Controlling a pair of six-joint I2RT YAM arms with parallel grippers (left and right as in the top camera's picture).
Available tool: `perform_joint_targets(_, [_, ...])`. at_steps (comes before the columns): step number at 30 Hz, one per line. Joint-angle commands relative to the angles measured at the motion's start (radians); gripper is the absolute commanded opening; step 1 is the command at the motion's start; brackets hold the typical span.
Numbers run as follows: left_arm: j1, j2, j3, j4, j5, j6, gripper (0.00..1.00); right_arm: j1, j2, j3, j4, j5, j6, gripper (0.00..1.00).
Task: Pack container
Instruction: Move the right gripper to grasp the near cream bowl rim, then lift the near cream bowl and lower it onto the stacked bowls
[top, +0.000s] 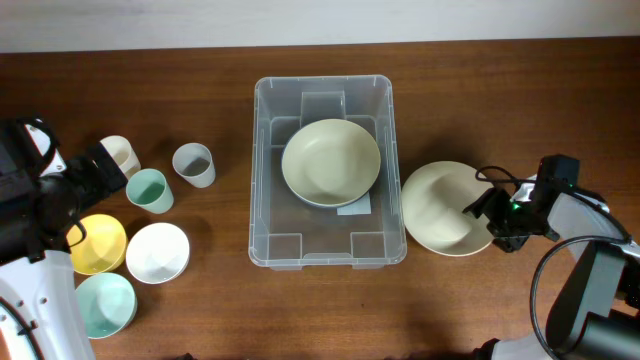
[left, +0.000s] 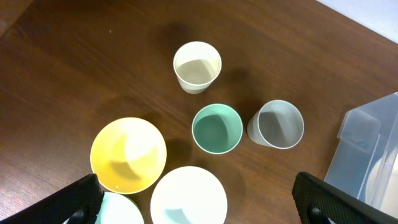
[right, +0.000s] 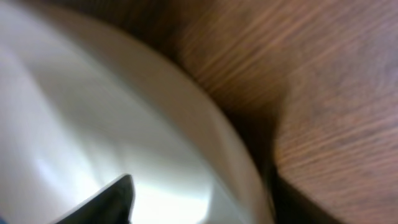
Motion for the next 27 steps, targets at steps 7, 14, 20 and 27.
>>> perform_joint_targets(7, [0.005, 0.002, 0.011, 0.002, 0.015, -0.002, 0.99, 0.008, 0.028, -0.013, 0.000, -0.002, -0.006, 0.27])
perform_joint_targets(14, [0.005, 0.002, 0.011, 0.002, 0.018, -0.002, 1.00, 0.007, 0.028, -0.003, -0.001, -0.002, 0.013, 0.04])
perform_joint_targets(20, [0.005, 0.002, 0.011, 0.002, 0.018, -0.002, 0.99, 0.007, -0.006, 0.095, -0.043, 0.026, 0.026, 0.04])
perform_joint_targets(27, [0.005, 0.002, 0.011, 0.002, 0.018, -0.002, 1.00, 0.011, -0.083, 0.411, -0.215, 0.052, 0.026, 0.04])
